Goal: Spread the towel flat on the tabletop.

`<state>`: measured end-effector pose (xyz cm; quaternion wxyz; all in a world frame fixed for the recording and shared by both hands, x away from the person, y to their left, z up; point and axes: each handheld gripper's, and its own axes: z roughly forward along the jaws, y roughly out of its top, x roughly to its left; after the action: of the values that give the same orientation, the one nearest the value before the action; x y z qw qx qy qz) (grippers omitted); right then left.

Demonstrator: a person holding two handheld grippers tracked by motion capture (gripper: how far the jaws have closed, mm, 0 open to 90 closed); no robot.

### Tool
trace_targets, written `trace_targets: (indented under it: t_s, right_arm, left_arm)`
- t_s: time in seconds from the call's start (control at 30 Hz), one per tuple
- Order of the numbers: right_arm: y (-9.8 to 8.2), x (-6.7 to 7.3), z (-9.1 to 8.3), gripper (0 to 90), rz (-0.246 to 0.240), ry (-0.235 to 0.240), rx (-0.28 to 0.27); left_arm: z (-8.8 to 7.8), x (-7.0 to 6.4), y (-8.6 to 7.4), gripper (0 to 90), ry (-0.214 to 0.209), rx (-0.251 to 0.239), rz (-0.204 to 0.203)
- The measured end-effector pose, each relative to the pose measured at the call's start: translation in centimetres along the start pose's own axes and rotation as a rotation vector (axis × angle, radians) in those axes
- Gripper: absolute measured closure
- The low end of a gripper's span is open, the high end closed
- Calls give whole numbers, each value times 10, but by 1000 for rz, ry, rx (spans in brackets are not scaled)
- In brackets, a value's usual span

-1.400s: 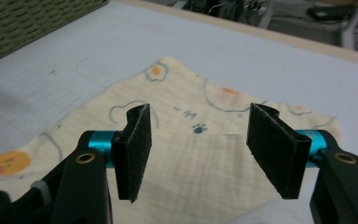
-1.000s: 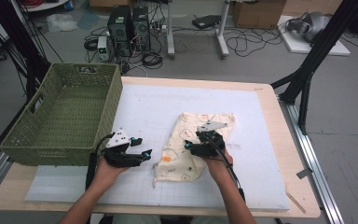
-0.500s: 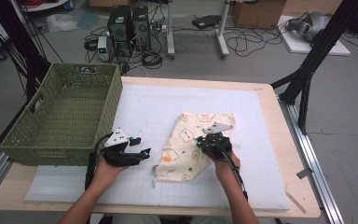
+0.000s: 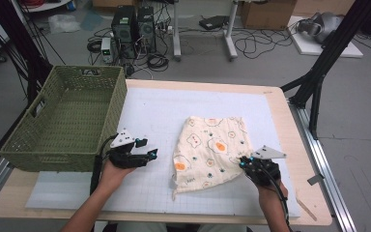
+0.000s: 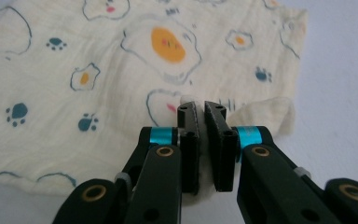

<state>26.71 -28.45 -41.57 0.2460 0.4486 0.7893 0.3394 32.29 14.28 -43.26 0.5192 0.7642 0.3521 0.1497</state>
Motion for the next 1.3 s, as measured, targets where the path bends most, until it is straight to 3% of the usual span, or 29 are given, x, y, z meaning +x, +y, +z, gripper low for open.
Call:
trace_targets:
  t_s: [0.13,0.2,0.3,0.43,0.53,0.73,0.97,1.07,1.17,1.3]
  right_arm:
    - [-17,-4,-11,835,-15,-37,63]
    - [-25,-5,-14,787,-10,-48,91]
    - [-31,-6,-20,669,-8,-80,48]
    - [-25,-8,-26,532,10,-110,-49]
    - [-16,-7,-23,488,18,-102,-85]
    - [-3,-3,-9,456,10,-80,-114]
    - [-5,-5,-4,444,7,-69,-119]
    - [-7,-9,-7,443,24,-69,-131]
    - [-9,-12,-9,442,35,-66,-138]
    - [-10,-13,-10,443,47,-65,-140]
  left_arm:
    - [6,0,6,397,6,-12,-9]
    - [11,0,8,407,5,-12,-14]
    - [18,0,9,430,-1,-6,-31]
    - [30,-3,16,468,-3,1,-21]
    - [42,-4,21,499,-3,4,-26]
    - [63,-9,29,558,59,-10,-17]
    - [93,-17,30,585,68,73,-23]
    - [105,-26,31,586,64,108,17]
    - [115,-33,29,594,92,150,29]
    - [122,-39,32,585,89,190,58]
